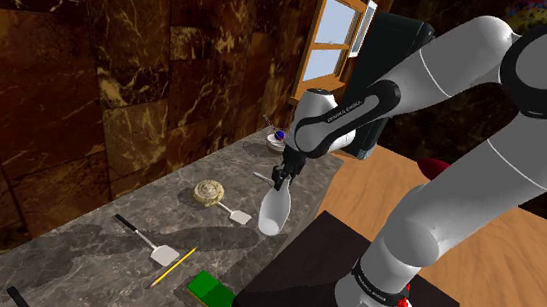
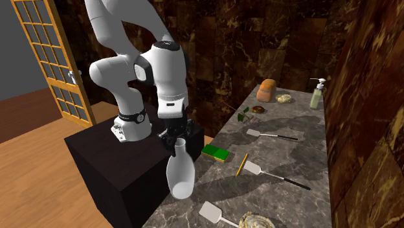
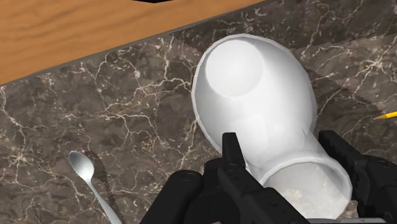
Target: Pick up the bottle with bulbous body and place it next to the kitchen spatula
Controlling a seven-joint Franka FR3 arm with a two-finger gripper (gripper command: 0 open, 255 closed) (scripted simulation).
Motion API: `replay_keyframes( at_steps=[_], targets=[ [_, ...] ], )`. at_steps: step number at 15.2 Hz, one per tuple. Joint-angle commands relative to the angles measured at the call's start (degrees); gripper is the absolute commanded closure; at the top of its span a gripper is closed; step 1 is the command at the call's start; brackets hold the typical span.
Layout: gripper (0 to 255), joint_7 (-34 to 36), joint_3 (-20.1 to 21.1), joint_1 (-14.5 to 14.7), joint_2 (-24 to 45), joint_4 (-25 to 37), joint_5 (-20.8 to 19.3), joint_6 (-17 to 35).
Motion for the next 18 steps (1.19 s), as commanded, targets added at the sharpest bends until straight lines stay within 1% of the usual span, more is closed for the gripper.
replay_keyframes(
  at_steps=[1,9,18],
  targets=[
    [255,0.00,0.05,-0.08,-1.62,0.57,-0.08,-2.20],
    [255,0.16,0.43,-0.23,-7.55,2.97,-0.18,-10.53],
    [255,0.21,0.84,-0.26,-12.53,6.78,-0.07,-19.32]
  ],
)
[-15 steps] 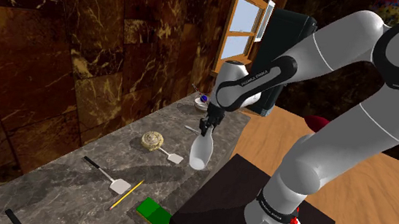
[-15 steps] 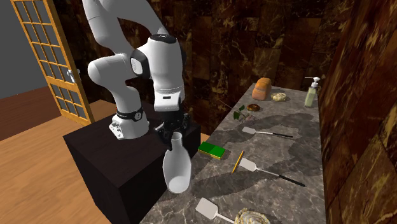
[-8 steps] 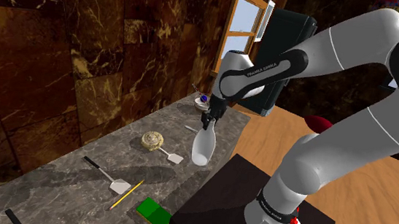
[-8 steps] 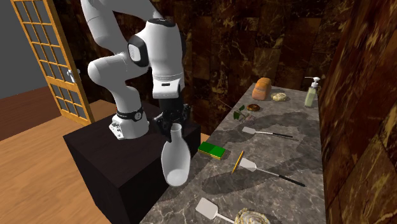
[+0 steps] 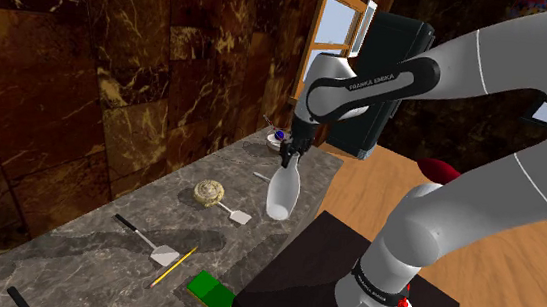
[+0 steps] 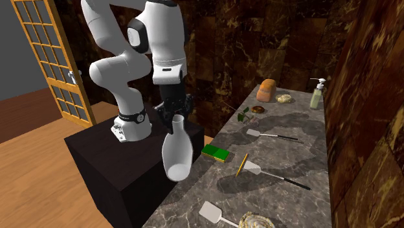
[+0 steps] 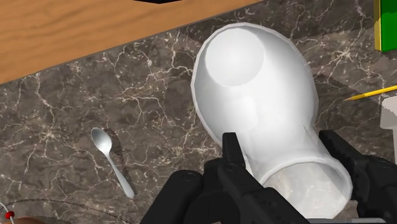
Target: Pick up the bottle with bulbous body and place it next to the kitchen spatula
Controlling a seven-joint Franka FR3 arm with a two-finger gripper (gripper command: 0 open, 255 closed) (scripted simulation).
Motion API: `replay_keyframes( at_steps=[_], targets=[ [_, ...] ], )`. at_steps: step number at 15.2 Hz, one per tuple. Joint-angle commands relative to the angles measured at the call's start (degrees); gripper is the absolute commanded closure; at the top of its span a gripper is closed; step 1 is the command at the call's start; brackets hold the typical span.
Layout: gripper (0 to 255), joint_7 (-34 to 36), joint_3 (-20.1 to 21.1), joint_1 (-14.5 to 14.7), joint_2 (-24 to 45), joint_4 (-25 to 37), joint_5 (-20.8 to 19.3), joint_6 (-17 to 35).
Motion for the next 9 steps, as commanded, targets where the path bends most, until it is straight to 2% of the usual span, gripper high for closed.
replay_keyframes(
  at_steps=[1,9],
  targets=[
    [255,0.02,0.11,0.02,-0.92,1.13,0.06,-2.07],
    [255,0.01,0.44,0.07,-3.79,5.47,0.25,-9.28]
  ],
)
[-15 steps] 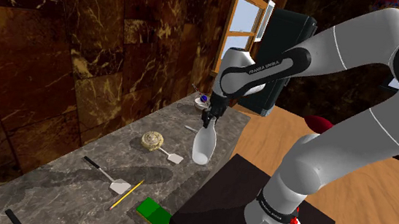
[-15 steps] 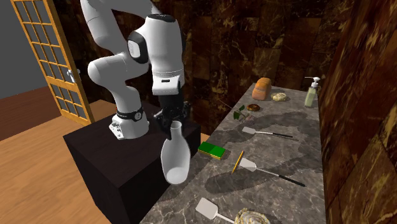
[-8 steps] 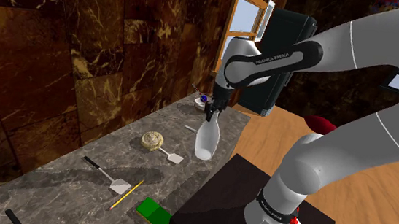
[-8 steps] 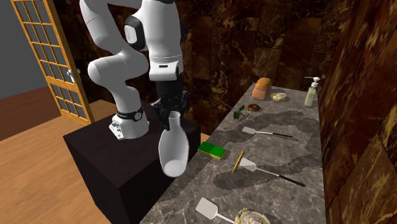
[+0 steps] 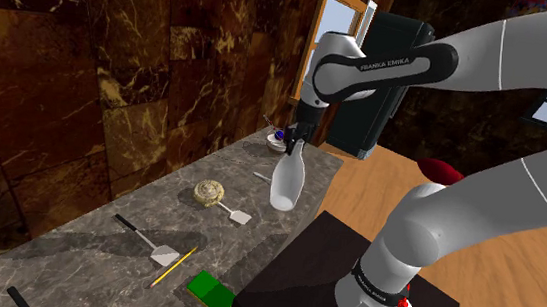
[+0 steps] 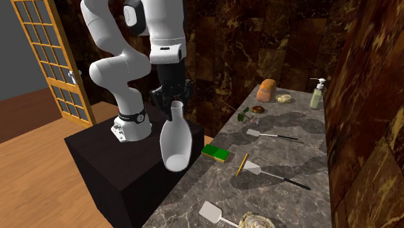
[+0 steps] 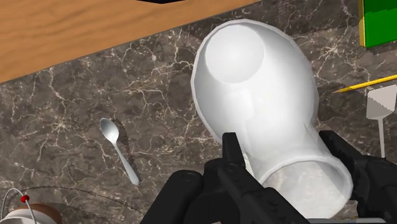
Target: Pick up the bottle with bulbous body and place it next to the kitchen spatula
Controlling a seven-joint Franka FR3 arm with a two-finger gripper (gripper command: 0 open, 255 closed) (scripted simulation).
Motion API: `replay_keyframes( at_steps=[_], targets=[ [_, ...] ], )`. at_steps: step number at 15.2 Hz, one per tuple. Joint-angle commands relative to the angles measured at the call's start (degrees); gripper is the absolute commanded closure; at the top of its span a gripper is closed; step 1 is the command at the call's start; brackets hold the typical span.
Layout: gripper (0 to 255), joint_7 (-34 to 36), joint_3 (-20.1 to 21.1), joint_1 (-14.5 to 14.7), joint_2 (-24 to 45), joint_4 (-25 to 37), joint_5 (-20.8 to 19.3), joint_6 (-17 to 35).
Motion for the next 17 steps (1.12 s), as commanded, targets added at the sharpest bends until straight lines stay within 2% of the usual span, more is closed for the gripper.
replay_keyframes(
  at_steps=[1,17],
  targets=[
    [255,0.03,0.11,0.03,-0.67,1.11,0.07,-1.79],
    [255,-0.06,0.65,0.20,-2.84,11.99,0.48,-14.84]
  ],
)
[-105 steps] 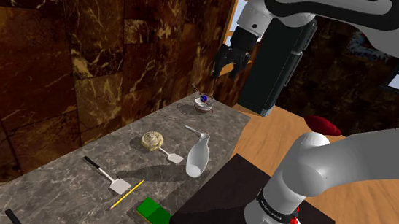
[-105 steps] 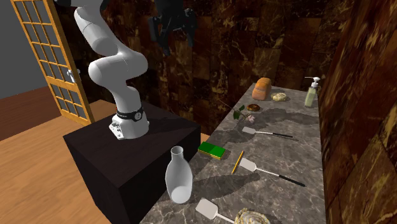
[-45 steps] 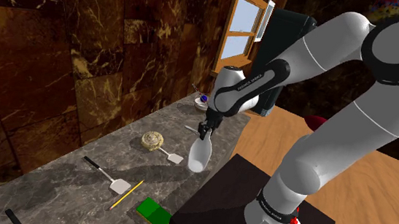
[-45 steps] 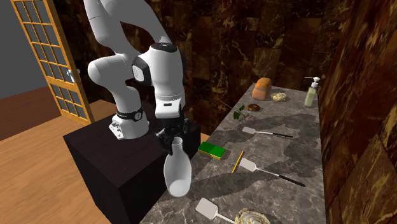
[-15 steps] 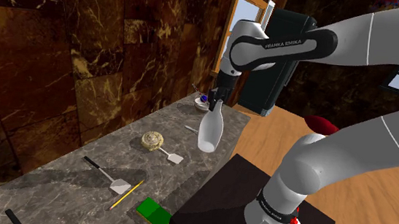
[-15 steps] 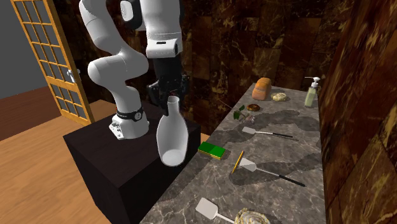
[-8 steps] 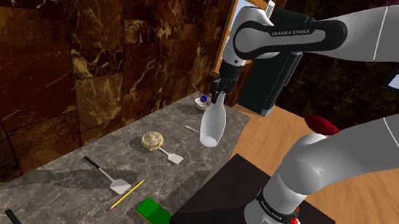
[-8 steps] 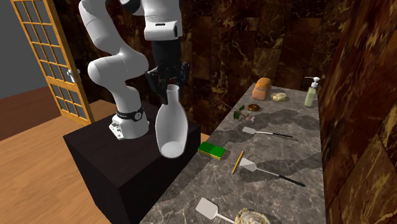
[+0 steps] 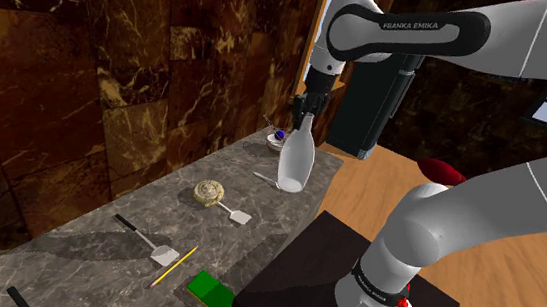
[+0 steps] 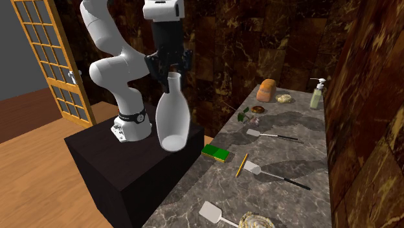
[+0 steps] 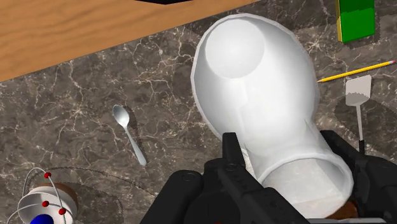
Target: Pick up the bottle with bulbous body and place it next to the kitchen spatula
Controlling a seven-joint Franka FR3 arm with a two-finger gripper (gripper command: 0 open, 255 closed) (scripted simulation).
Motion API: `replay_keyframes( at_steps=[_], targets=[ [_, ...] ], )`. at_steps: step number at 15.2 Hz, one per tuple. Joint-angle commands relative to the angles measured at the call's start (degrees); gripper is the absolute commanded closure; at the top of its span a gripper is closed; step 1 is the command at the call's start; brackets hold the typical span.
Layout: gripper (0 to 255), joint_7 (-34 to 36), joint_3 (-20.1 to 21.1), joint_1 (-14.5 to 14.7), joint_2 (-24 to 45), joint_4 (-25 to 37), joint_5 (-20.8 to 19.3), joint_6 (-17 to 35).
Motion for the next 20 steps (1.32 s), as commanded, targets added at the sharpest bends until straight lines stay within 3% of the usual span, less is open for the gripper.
replay_keyframes(
  at_steps=[1,8,20],
  targets=[
    [255,0.03,0.10,0.05,-0.05,1.57,0.07,-1.61],
    [255,-0.03,0.27,0.13,0.19,6.68,0.23,-6.49],
    [255,15.59,12.63,5.52,11.41,15.84,5.16,-4.49]
  ],
)
